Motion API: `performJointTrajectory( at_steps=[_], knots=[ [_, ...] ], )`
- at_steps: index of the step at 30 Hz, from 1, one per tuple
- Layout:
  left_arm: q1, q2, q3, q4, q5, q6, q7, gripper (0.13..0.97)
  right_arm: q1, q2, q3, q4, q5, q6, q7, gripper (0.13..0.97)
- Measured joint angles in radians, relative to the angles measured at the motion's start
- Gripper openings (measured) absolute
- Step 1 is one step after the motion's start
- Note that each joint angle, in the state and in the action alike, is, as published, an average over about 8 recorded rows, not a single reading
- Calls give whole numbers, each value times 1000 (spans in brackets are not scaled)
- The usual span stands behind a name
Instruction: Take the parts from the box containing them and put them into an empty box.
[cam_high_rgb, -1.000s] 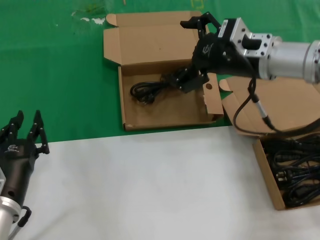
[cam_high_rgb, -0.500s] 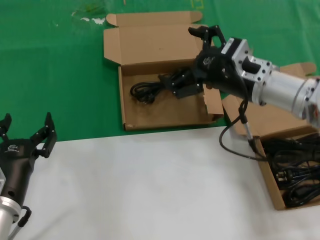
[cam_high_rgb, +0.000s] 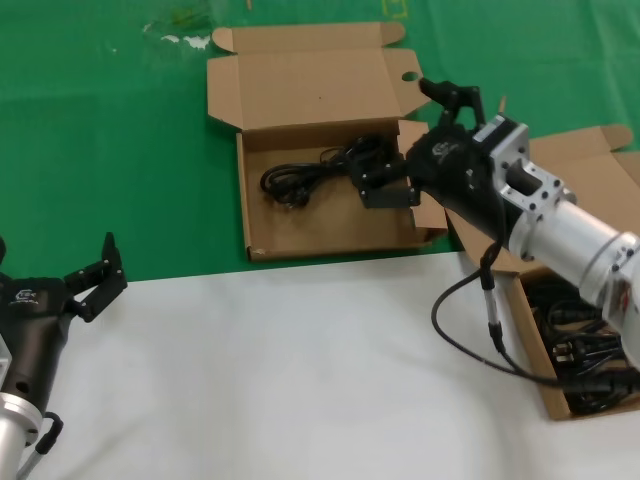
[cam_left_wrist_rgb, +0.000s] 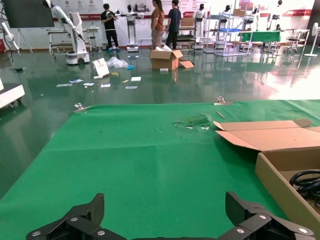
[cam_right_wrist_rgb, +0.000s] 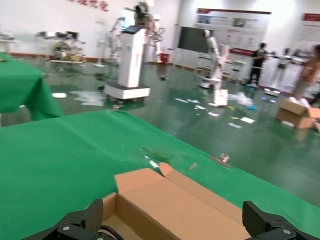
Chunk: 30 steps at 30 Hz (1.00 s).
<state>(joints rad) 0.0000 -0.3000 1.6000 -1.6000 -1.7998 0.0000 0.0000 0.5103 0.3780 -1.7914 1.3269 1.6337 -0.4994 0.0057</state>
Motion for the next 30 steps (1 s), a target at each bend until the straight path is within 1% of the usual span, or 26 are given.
performJointTrajectory(
  at_steps=[8, 12, 20, 30],
  knots=[
    [0, 0, 0, 0, 0, 0, 0, 907, -118, -18, 44, 63, 38, 113, -1, 966],
    [0, 0, 0, 0, 0, 0, 0, 907, -177, -27, 66, 94, 57, 172, -2, 966],
    [0, 0, 0, 0, 0, 0, 0, 962, -294, -45, 110, 157, 96, 287, -3, 966],
    [0, 0, 0, 0, 0, 0, 0, 966, -436, -67, 164, 234, 142, 427, -5, 966]
  ],
)
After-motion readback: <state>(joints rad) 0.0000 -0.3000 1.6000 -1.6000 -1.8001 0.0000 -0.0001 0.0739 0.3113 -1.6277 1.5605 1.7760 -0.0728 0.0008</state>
